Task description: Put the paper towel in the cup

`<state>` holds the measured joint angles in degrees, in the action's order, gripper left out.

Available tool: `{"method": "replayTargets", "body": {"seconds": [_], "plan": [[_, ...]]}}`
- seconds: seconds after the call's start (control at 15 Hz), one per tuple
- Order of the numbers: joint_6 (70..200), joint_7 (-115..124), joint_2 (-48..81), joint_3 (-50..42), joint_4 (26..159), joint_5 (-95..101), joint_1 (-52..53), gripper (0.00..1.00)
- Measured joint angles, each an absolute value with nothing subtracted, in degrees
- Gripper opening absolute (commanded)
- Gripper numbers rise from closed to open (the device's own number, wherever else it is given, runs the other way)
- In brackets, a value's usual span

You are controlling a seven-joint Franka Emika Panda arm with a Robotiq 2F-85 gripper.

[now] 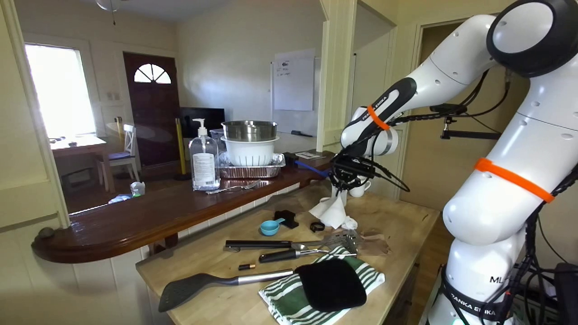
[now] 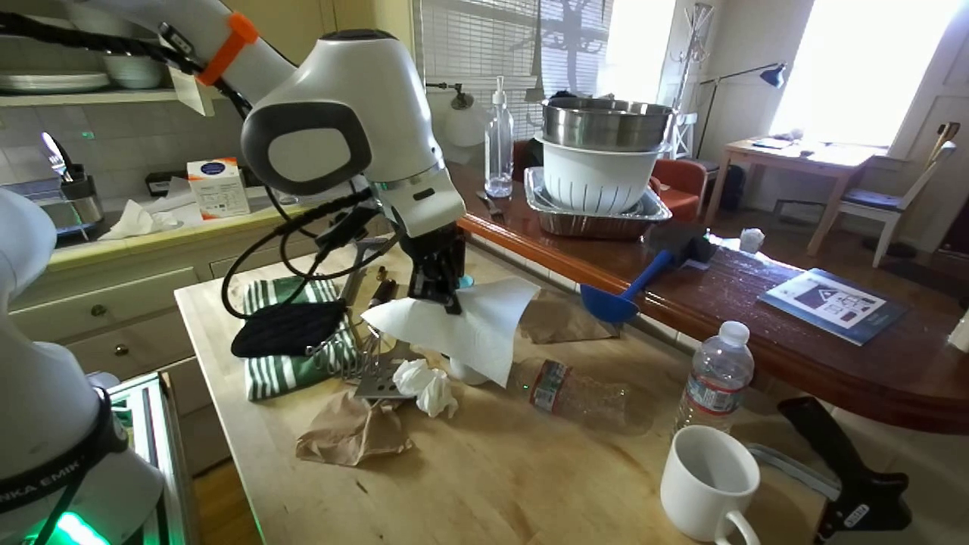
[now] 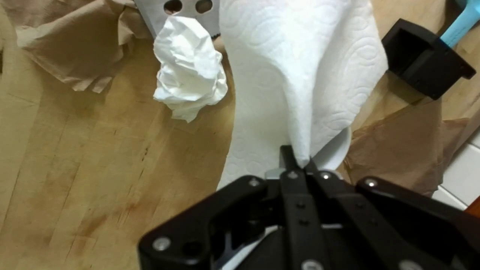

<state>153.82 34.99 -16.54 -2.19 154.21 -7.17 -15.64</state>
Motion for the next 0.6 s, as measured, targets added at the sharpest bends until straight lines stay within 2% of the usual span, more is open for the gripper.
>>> {"method": "replayTargets", "body": {"seconds": [0.4, 0.47, 0.53, 0.6], "plan": [[158.7, 33.3, -13.2, -4.1, 153.5, -12.5, -13.6, 0.00], [159.0, 32.8, -12.8, -4.3, 153.1, -13.6, -13.1, 0.27], [159.4, 32.3, -12.4, -4.5, 152.8, -14.7, -12.5, 0.27], [159.7, 32.0, -12.1, -4.6, 152.6, -15.4, -12.0, 0.32]]}}
